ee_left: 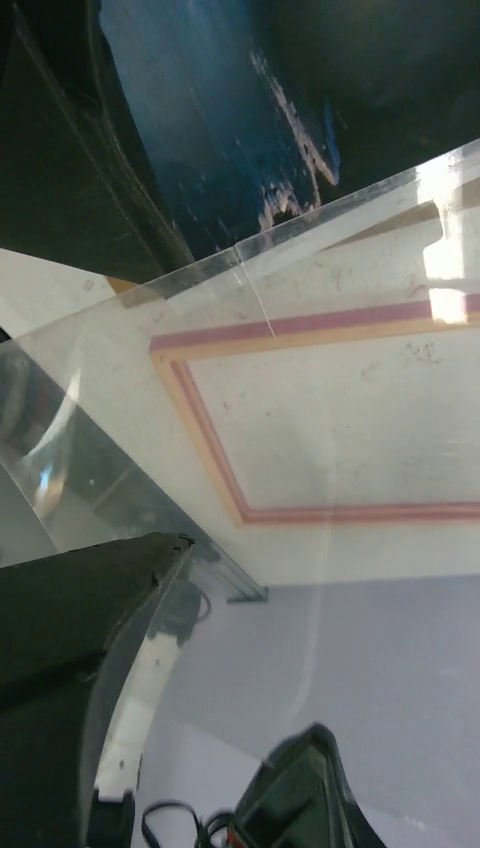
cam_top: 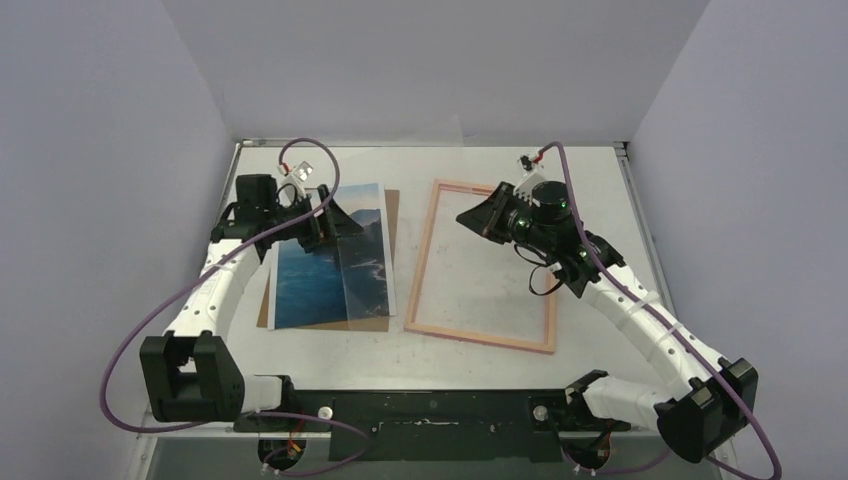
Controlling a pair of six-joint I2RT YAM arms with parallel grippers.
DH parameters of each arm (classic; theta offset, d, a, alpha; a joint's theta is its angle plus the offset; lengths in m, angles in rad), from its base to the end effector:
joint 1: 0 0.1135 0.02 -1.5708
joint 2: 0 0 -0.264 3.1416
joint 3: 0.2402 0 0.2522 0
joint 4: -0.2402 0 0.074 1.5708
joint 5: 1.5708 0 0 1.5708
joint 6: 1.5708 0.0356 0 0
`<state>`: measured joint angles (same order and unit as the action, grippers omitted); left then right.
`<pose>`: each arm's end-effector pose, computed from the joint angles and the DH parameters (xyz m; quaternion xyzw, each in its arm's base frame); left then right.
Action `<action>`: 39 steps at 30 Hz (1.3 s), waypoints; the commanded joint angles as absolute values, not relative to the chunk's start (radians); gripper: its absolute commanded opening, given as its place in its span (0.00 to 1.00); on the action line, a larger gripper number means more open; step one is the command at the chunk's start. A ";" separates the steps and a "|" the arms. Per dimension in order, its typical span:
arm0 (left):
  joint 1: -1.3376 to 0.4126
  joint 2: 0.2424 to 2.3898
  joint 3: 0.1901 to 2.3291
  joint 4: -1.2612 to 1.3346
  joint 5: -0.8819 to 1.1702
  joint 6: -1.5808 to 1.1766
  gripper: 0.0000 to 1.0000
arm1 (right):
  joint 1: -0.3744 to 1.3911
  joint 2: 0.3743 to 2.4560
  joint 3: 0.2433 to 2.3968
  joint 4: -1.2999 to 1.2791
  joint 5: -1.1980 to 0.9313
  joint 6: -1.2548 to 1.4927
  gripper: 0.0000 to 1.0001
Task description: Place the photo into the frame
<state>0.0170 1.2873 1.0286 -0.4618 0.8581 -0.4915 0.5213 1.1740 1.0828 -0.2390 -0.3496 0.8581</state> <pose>0.2718 -0.0223 0.2981 -0.0423 0.8449 -0.4565 0.2755 0.2272 0.1445 0.3596 0.0346 0.8069 0.4734 0.3515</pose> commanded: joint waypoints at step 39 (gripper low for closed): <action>-0.158 1.404 1.161 -0.810 0.467 -0.007 0.96 | 0.109 1.143 0.738 -0.107 -0.351 0.720 0.05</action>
<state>-0.1555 1.4284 1.1236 -0.7795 0.4778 -0.0391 0.1341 1.1427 0.7502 -0.1722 -0.3367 0.7502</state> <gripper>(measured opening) 0.965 0.060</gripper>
